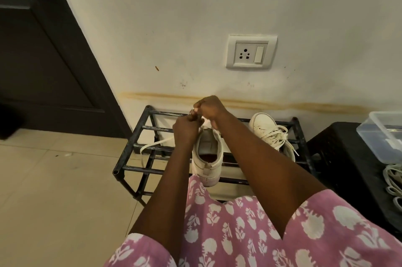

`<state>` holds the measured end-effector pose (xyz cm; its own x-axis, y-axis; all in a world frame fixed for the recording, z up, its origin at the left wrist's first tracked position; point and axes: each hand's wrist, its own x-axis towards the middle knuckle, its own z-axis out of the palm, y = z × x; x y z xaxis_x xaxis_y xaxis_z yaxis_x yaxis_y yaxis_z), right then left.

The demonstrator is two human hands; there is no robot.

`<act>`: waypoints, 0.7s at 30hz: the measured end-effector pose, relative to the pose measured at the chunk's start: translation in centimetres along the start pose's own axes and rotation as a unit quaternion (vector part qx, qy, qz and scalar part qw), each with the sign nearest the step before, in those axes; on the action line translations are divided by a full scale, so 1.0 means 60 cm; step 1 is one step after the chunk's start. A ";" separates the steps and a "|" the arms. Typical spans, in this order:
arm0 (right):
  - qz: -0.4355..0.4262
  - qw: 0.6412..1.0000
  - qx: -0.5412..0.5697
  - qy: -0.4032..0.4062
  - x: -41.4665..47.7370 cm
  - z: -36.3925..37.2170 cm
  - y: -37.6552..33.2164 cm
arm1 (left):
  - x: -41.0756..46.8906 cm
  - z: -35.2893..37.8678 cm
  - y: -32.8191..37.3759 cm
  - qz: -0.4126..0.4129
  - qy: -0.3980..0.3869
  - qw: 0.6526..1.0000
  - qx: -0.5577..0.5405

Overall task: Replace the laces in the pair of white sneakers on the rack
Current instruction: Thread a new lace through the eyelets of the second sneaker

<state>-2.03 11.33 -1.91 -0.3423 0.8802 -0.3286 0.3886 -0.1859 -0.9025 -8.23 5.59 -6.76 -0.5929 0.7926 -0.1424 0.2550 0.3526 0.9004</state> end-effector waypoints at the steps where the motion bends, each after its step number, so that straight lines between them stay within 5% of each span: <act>1: -0.009 0.999 0.042 0.000 -0.003 -0.005 -0.010 | -0.001 0.001 0.008 0.020 0.013 1.000 -0.011; 6: -0.030 0.979 0.198 0.028 -0.023 -0.041 -0.063 | 0.003 -0.009 0.047 0.142 0.077 0.986 -0.045; 9: -0.009 0.963 0.267 0.043 -0.027 -0.066 -0.089 | 0.007 -0.011 0.051 0.192 0.090 0.977 0.029; 21: 0.049 0.920 0.373 0.114 -0.060 -0.170 -0.142 | 0.040 -0.048 0.013 0.110 0.079 0.981 0.138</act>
<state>4.64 14.22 9.81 -0.1160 0.8960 -0.4287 -0.3158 -0.4425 -0.8394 -11.64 6.33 -5.23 -0.6051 0.7857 0.1283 0.5743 0.3191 0.7539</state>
